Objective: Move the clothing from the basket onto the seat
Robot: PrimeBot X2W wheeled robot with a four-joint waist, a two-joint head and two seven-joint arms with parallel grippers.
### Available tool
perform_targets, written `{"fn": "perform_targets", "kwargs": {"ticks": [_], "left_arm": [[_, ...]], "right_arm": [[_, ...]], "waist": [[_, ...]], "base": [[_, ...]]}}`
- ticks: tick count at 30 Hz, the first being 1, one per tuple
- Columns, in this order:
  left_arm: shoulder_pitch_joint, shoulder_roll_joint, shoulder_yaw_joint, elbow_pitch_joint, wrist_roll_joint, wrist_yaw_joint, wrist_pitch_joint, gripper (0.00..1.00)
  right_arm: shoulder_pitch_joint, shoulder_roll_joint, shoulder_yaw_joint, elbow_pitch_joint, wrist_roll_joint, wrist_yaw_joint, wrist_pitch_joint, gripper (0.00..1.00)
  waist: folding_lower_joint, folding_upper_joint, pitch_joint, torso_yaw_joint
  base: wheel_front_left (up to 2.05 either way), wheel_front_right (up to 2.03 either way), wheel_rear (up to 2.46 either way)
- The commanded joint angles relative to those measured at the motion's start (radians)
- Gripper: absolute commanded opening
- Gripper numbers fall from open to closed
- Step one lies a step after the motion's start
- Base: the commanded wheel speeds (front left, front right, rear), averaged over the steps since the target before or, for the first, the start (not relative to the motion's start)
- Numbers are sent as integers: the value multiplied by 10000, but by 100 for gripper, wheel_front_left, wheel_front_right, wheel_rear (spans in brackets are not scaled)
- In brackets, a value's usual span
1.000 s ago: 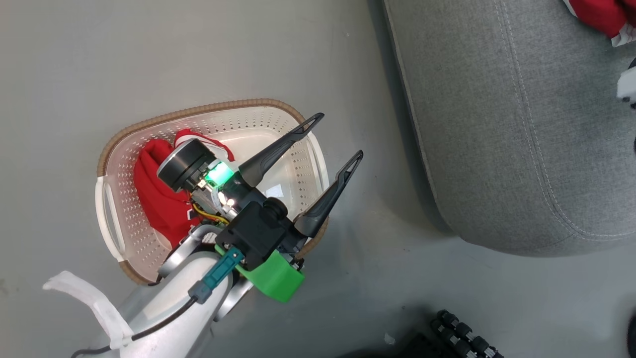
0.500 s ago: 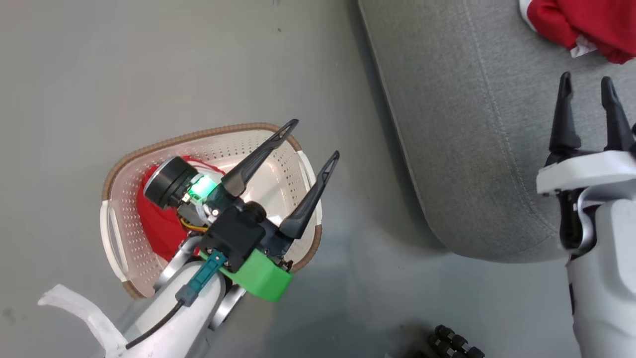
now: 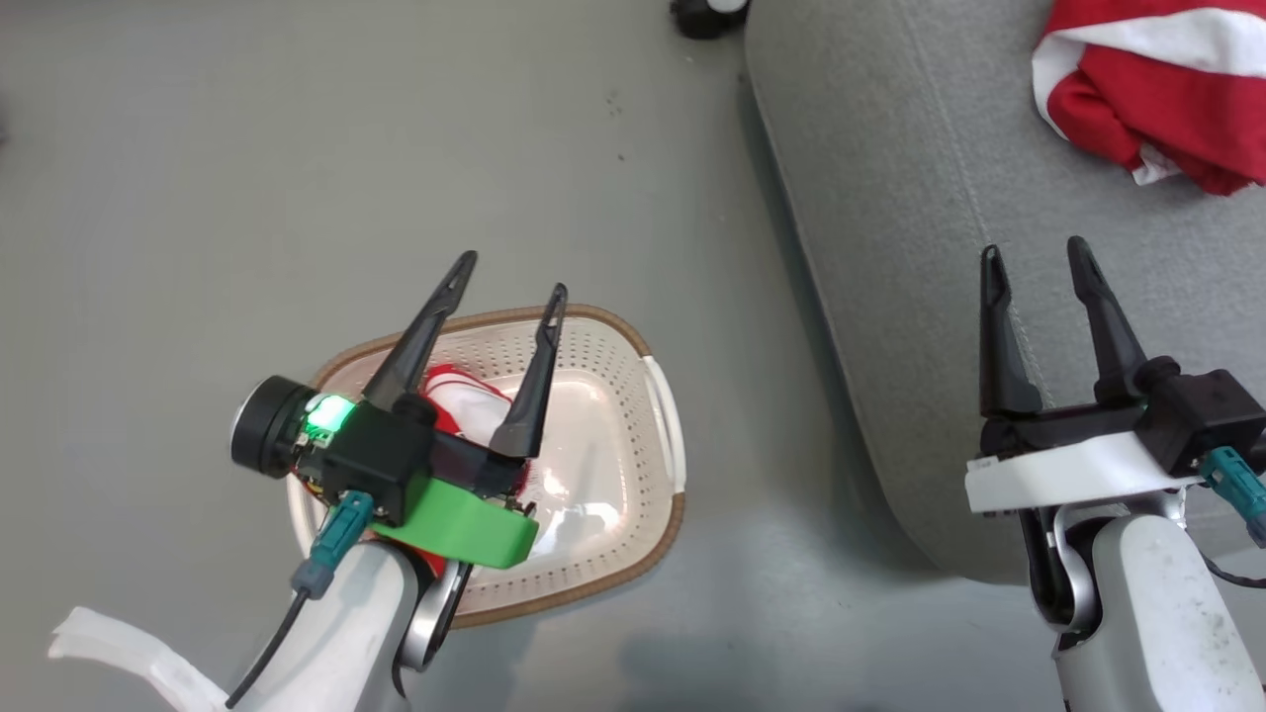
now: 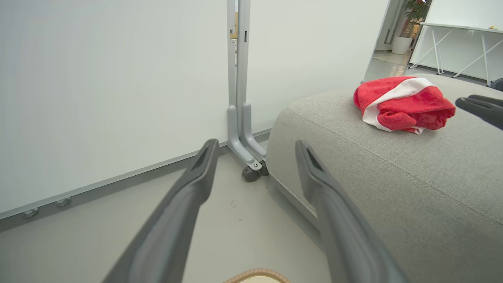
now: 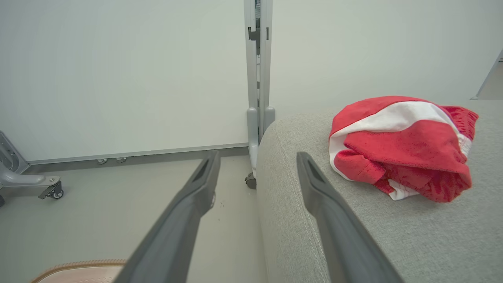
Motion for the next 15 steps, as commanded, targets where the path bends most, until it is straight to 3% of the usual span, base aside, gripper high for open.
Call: {"fn": "perform_targets", "kwargs": {"ticks": [1, 7, 15], "left_arm": [[275, -82, 239, 7, -88, 82, -46, 100], [798, -497, 1376, 172, 19, 116, -44, 100], [1644, -912, 3042, 272, 313, -227, -44, 100]], "right_arm": [[226, -24, 104, -152, -54, -13, -29, 100], [531, -139, 506, -357, -212, -13, -21, 100], [930, -203, 637, -558, -153, -13, 250, 100]], "waist": [[0, 0, -514, 642], [0, 0, -869, 1329], [0, 0, -1366, 1977]], "base": [[0, 0, 0], [0, 0, 0], [0, 0, 0]]}}
